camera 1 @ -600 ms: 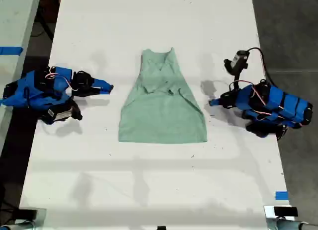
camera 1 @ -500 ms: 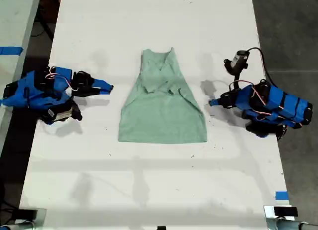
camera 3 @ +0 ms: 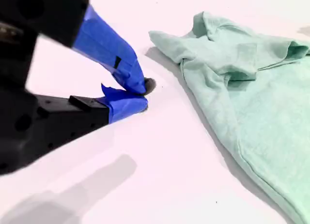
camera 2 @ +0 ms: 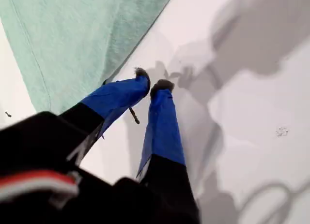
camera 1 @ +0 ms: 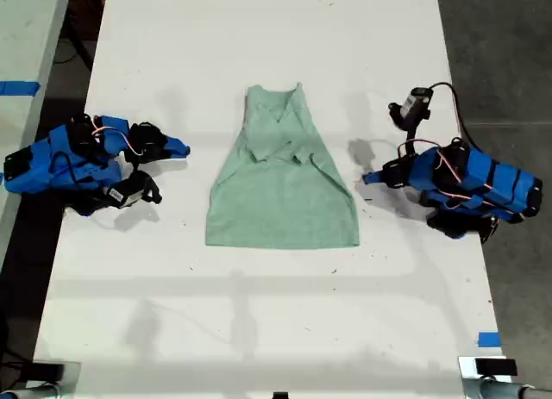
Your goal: Fold t shirt
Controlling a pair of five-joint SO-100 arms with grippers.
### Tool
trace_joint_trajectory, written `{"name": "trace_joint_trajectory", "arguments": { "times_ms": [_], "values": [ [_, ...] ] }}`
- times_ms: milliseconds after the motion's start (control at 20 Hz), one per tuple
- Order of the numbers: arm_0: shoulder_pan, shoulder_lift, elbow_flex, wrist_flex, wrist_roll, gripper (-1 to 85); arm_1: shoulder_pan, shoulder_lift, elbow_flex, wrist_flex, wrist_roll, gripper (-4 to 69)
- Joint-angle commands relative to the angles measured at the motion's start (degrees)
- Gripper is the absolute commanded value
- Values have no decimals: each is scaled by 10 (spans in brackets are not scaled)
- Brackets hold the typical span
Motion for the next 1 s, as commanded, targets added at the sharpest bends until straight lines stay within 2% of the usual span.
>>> {"name": "trace_joint_trajectory", "arguments": {
  "times_ms": [0,50,100,150,200,250,300,350,400,450,500,550,600,700,800,950],
  "values": [
    [-8,2,6,0,3,-1,6,9,36,2,1,39],
    [-9,2,6,0,3,-1,19,9,36,-8,24,39],
    [-9,2,6,0,3,-1,32,10,35,-19,143,43],
    [-9,2,6,0,3,-1,8,11,31,-1,301,100],
    [-7,2,6,0,3,-1,-39,11,26,-21,319,144],
    [-6,2,6,0,3,-1,-70,11,24,-34,241,56],
    [-7,2,6,0,3,-1,-101,11,27,-9,389,13],
    [-7,2,6,0,3,-1,-138,11,32,-36,404,61],
    [-6,2,6,0,3,-1,-147,10,28,-101,363,33],
    [-6,2,6,0,3,-1,-160,-9,-11,-96,371,40],
    [-6,2,6,0,3,-1,-163,-101,-96,-33,402,117],
    [-8,2,6,0,3,-1,-171,-229,-188,10,410,244],
    [-9,2,6,0,3,0,-193,-337,-265,26,422,280],
    [-9,2,6,0,3,-1,-214,-450,-324,26,446,314],
    [-3,2,6,0,3,-1,-223,-490,-305,-10,466,358],
    [-7,2,6,0,3,-1,-249,-600,-321,-65,482,359]
  ]
}}
